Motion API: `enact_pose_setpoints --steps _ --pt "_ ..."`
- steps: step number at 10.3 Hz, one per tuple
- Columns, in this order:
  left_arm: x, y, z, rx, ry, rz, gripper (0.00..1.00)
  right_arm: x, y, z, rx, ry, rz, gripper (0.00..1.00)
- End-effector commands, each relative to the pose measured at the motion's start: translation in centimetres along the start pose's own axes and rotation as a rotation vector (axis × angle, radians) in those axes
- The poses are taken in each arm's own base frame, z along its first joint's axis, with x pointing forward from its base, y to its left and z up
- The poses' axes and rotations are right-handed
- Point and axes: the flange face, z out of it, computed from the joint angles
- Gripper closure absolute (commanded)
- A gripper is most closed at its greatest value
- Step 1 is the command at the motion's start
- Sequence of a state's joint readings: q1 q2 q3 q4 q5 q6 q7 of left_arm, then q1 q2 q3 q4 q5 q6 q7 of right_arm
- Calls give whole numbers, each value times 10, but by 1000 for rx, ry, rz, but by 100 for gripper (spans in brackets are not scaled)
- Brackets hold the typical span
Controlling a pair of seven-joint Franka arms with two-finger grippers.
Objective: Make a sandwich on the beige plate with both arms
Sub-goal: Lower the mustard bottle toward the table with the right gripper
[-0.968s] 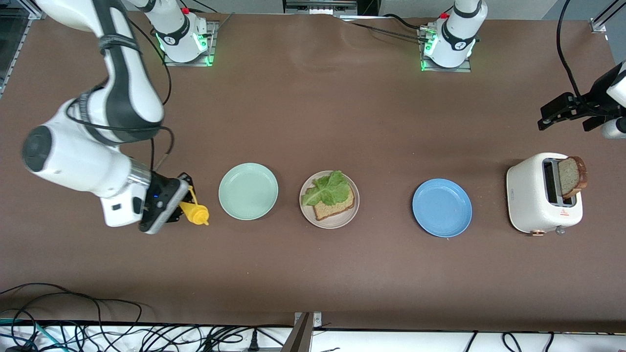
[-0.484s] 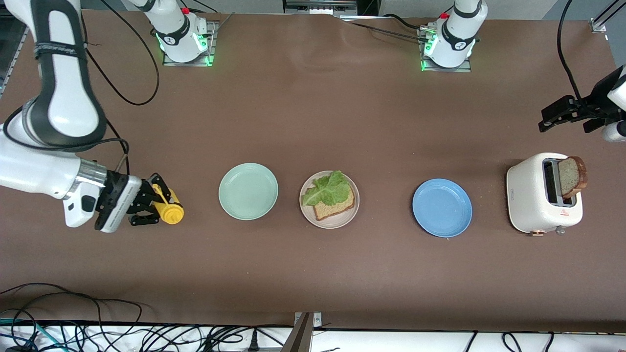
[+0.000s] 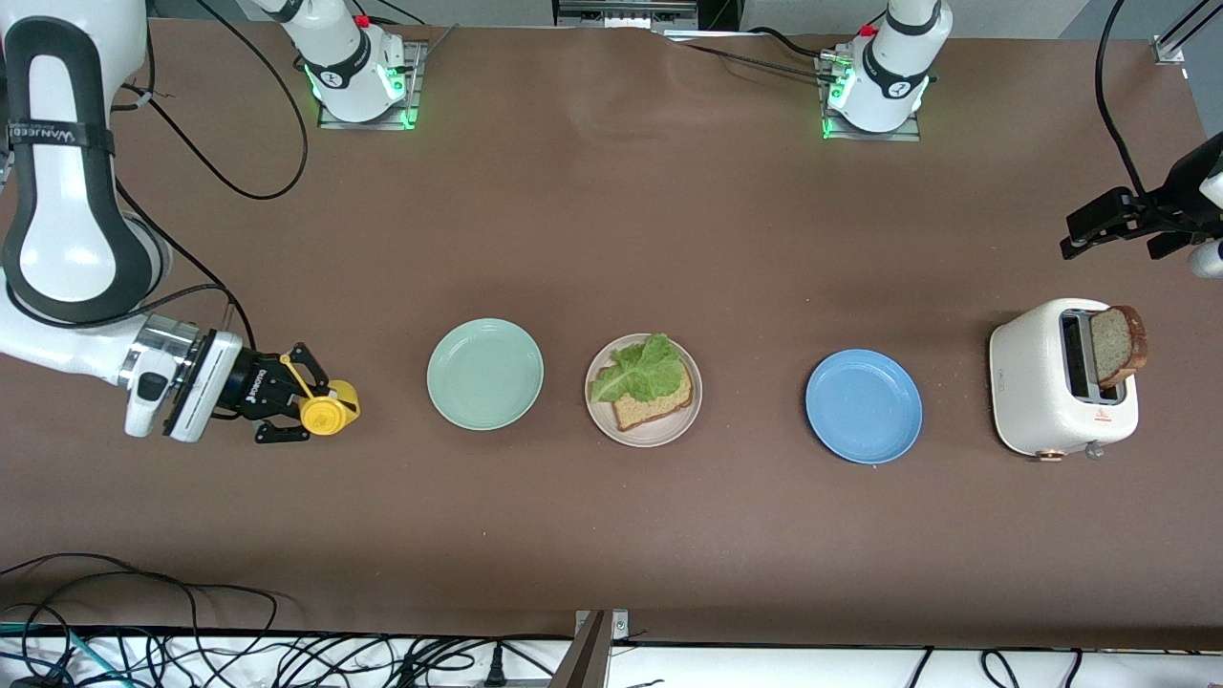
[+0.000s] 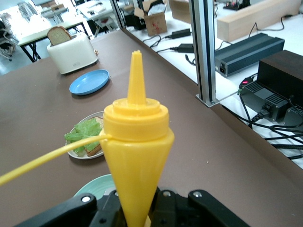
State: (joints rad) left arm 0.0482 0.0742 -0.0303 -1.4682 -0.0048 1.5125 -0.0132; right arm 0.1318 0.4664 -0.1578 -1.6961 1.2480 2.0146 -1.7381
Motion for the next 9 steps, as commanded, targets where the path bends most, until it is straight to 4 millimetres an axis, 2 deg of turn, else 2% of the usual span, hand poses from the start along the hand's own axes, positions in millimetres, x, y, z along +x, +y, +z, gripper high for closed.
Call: enact_pose_setpoints --steps 1,5,7,9 --pt "-1 -2 -2 -4 1 5 0 -34 -8 -1 -19 104 -54 100" --pt "-1 -1 -3 -4 4 7 0 -104 -14 26 -16 173 -189 100" --pt "-2 -1 -4 -4 5 4 0 -124 -12 34 8 224 -225 100" --pt "-1 0 -4 -6 7 5 0 -133 -13 36 8 223 -247 100"
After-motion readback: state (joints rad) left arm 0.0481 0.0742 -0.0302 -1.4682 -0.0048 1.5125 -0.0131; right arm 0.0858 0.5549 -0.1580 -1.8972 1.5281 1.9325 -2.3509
